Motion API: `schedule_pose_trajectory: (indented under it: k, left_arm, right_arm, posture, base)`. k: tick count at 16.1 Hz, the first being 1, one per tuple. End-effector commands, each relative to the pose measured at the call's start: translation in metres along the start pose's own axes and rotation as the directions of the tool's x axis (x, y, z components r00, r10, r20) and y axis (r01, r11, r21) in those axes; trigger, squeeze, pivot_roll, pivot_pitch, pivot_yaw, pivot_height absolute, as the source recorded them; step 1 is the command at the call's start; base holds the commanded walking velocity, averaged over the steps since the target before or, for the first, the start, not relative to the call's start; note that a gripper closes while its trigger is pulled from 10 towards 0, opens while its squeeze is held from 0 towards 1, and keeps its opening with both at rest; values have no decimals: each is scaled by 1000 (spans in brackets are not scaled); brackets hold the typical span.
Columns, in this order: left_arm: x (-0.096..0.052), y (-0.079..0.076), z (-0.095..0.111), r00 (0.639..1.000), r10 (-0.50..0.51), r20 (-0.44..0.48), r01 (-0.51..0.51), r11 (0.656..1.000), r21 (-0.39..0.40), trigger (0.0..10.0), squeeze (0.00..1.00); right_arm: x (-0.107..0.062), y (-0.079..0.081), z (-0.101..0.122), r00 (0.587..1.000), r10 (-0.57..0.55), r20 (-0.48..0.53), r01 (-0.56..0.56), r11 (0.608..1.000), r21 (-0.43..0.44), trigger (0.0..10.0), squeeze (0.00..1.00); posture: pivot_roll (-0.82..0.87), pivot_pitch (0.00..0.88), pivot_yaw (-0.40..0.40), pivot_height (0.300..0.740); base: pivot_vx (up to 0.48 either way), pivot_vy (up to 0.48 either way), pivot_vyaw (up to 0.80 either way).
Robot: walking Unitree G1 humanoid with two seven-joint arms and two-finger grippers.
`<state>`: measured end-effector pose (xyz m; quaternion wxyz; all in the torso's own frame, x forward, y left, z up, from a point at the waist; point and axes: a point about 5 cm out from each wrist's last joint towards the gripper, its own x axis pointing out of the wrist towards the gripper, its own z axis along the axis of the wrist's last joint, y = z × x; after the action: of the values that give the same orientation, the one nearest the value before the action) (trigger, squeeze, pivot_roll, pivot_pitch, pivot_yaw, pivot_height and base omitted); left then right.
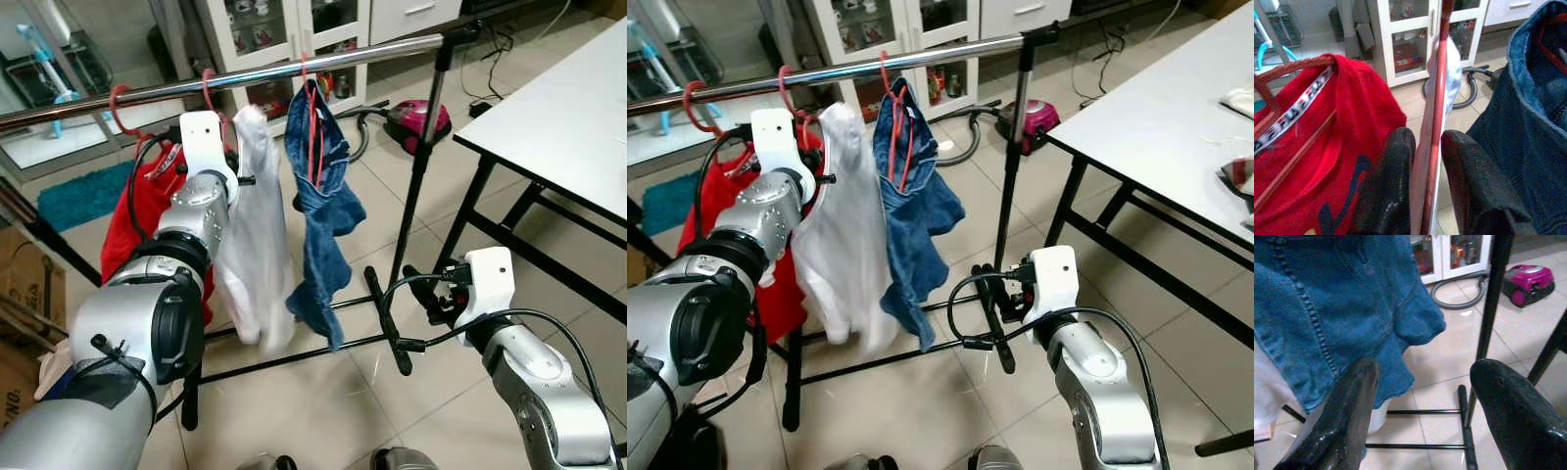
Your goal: Hang hanger
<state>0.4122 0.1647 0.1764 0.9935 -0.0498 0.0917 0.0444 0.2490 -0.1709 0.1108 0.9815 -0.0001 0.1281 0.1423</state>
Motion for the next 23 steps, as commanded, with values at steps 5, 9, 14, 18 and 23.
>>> schedule_pose_trajectory:
  k: [5, 9, 14, 18, 23]
  left_arm:
    - [-1, 1, 1, 999, 9, 41, -8, 999, -31, 10000, 1000]
    - [-2, -13, 8, 994, -25, 109, 23, 1000, 18, 10000, 1000]
    - [-9, -10, 8, 971, -35, 235, 12, 995, 99, 10000, 1000]
    - [-35, -6, -4, 963, -75, 258, 46, 992, 117, 10000, 1000]
    - [-76, -11, -24, 958, -106, 267, 77, 990, 119, 10000, 1000]
  right_arm:
    - [3, 2, 0, 1000, 30, -7, -30, 1000, 4, 10000, 0]
    - [4, 2, 0, 1000, 30, -3, -30, 999, -11, 10000, 0]
    - [10, 0, -1, 1000, 24, 6, -24, 1000, 7, 10000, 0]
    - [21, 0, 2, 999, 38, 29, -38, 999, 3, 10000, 0]
    - [40, -11, 16, 995, -19, 94, 19, 1000, 9, 10000, 0]
  posture:
    - [-281, 56, 106, 740]
    - [-276, 46, 119, 740]
    - [-223, 12, 112, 740]
    - [-163, 0, 93, 740]
    - [-96, 0, 68, 740]
  base:
    - [0, 0, 0]
    - [0, 0, 0]
    - [0, 0, 0]
    - [0, 0, 0]
    - [0, 0, 0]
